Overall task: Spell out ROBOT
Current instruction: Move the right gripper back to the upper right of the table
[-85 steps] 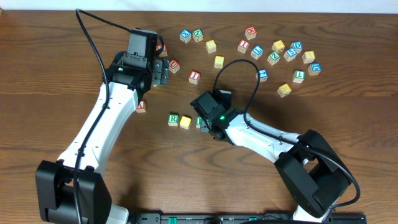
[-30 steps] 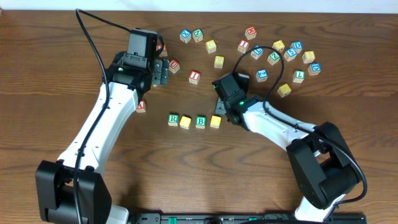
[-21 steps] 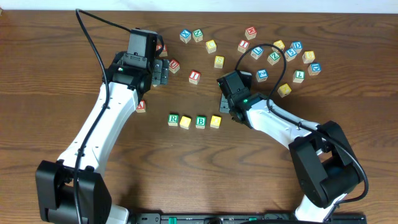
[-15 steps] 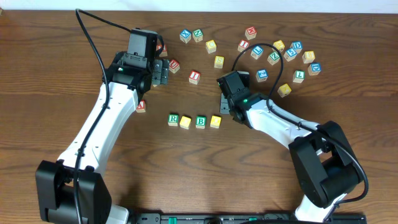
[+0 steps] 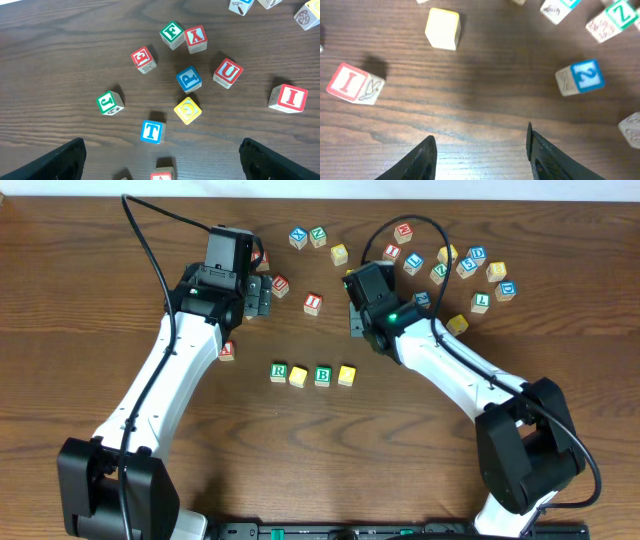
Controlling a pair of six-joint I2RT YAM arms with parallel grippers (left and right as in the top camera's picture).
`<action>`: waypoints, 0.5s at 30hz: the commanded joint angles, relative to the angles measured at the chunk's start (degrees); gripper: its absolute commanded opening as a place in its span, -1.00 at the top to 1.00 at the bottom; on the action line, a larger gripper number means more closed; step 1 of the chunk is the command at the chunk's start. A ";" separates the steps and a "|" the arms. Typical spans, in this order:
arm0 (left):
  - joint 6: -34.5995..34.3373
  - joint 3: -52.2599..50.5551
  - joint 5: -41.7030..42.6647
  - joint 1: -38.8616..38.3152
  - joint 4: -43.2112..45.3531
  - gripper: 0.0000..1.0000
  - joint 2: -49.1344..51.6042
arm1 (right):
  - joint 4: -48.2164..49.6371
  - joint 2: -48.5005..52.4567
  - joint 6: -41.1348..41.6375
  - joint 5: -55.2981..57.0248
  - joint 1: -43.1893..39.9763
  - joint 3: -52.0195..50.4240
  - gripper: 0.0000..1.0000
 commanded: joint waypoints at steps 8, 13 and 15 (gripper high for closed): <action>0.37 1.05 -0.72 0.35 -0.17 -0.93 -1.42 | -0.50 -2.73 -4.55 1.55 -0.24 2.78 -0.12; 0.37 1.05 -0.72 0.35 -0.20 -0.93 -1.42 | -0.94 -8.20 -7.67 2.34 -1.01 3.52 -0.22; 0.37 1.05 -0.74 0.35 -0.13 -0.93 -1.42 | -1.57 -10.16 -8.04 2.34 -2.25 3.52 -0.23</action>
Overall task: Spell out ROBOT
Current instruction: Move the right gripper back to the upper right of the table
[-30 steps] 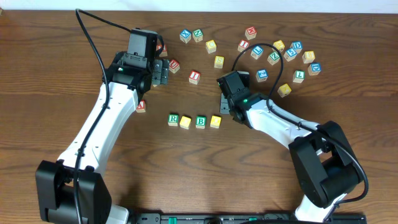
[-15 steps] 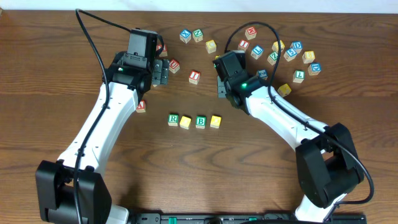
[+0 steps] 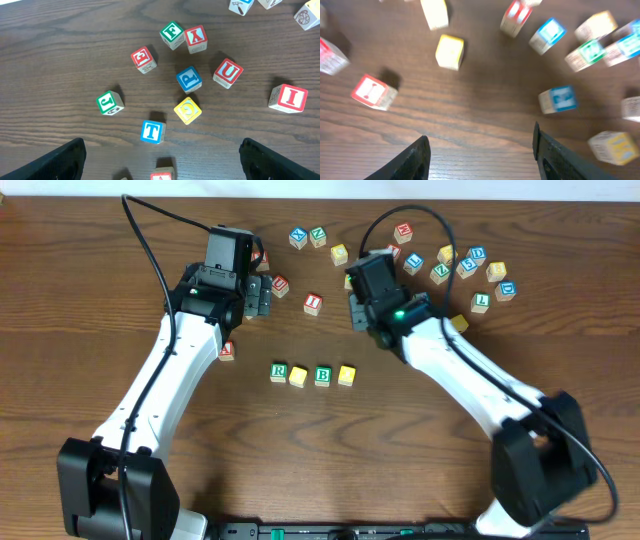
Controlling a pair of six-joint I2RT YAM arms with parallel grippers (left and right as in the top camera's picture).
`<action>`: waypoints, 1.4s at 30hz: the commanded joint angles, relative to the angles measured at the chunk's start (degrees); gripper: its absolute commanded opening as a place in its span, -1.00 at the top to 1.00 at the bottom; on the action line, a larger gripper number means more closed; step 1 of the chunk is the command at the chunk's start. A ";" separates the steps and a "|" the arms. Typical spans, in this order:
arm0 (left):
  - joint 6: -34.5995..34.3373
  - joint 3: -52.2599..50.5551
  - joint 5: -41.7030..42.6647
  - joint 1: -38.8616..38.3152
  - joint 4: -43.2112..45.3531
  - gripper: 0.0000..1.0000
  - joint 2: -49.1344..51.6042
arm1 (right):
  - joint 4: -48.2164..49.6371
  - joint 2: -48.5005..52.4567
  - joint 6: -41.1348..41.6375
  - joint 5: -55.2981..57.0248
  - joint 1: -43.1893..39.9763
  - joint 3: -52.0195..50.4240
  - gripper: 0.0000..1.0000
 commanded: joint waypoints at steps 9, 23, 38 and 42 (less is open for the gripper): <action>0.37 1.05 -0.72 0.35 -0.15 -0.93 -1.42 | -5.46 -9.38 -3.91 1.09 -13.46 2.29 -0.22; 0.37 1.05 -0.74 0.35 -0.13 -0.95 -1.42 | -7.89 -9.38 -9.14 -0.26 -22.05 2.29 -0.25; 0.37 1.05 -0.50 0.35 -0.17 -0.98 -1.42 | -7.85 -9.38 -9.90 -2.56 -21.99 2.29 -0.24; 0.37 0.94 -0.50 0.35 -0.61 -0.97 -1.42 | -7.82 -9.38 -9.90 -2.56 -21.99 2.29 -0.25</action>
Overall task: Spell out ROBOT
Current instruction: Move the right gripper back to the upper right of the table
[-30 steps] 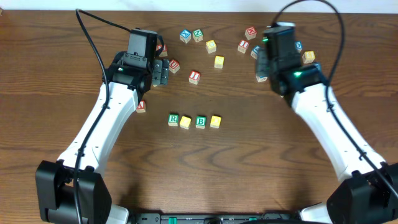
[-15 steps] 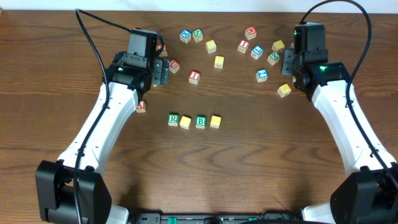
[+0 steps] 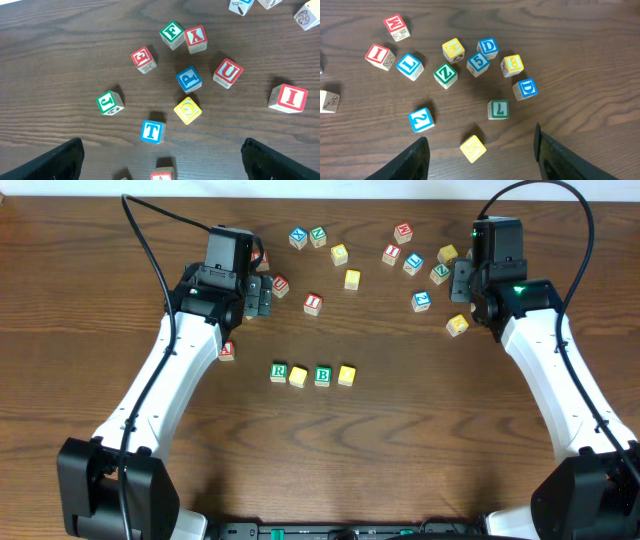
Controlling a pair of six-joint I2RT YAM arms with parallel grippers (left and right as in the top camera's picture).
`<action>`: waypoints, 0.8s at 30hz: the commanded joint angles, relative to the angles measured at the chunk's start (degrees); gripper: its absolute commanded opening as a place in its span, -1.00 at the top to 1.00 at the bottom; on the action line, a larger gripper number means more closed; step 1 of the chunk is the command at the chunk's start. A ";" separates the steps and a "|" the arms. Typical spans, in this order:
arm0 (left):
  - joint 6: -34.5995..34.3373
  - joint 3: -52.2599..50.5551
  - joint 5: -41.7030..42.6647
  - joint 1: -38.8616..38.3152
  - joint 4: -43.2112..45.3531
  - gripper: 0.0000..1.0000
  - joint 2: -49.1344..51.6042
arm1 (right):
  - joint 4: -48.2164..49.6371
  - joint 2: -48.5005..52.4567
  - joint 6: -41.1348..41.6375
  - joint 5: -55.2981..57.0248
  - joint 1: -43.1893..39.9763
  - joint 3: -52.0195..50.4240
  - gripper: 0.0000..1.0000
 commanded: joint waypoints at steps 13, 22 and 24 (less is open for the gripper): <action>-6.19 0.85 1.42 6.64 -0.70 -0.42 -1.40 | -0.24 -0.09 -0.68 -0.33 -0.22 0.46 -0.64; -6.56 0.85 12.24 16.74 -5.16 -0.39 -1.40 | -0.20 -0.09 -0.66 -0.33 -0.22 0.46 -0.98; -6.54 0.85 12.44 16.96 -6.16 -0.39 -1.40 | -0.17 -0.09 -0.66 -0.33 -0.22 0.46 -0.98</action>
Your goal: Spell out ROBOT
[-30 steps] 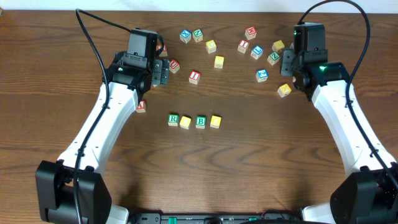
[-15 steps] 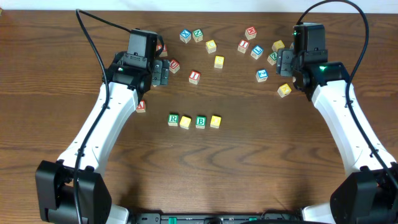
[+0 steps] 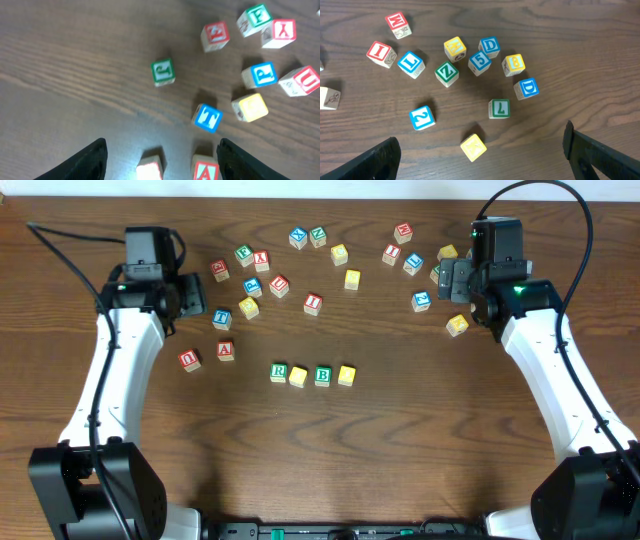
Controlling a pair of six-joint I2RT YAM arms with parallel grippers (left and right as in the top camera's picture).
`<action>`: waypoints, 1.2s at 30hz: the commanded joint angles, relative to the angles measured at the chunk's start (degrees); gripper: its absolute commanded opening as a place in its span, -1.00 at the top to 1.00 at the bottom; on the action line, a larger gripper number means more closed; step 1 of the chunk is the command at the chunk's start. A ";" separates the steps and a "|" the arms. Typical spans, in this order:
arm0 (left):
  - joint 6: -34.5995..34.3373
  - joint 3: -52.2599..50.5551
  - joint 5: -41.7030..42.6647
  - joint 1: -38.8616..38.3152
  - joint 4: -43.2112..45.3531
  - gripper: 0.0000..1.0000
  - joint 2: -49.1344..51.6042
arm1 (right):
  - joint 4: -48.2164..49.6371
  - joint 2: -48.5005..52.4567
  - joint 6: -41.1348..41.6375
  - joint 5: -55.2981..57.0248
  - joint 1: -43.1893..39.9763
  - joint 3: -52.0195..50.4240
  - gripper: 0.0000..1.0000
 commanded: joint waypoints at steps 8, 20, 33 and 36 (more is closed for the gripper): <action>2.89 0.85 3.10 -2.21 -5.97 -0.40 0.81 | -0.07 -0.09 -0.11 0.13 -0.20 0.46 -0.98; 4.44 5.79 4.74 -2.34 -7.72 -0.27 17.20 | 0.04 -0.09 -0.13 0.13 -0.17 0.46 -0.99; 12.33 16.50 6.25 -2.38 -12.35 -0.32 16.83 | -0.09 -0.07 -0.57 0.13 -0.20 0.46 -0.99; 14.69 17.25 6.91 -2.38 -13.27 -0.32 16.96 | -0.07 -0.07 -0.57 0.11 -0.17 0.46 -0.98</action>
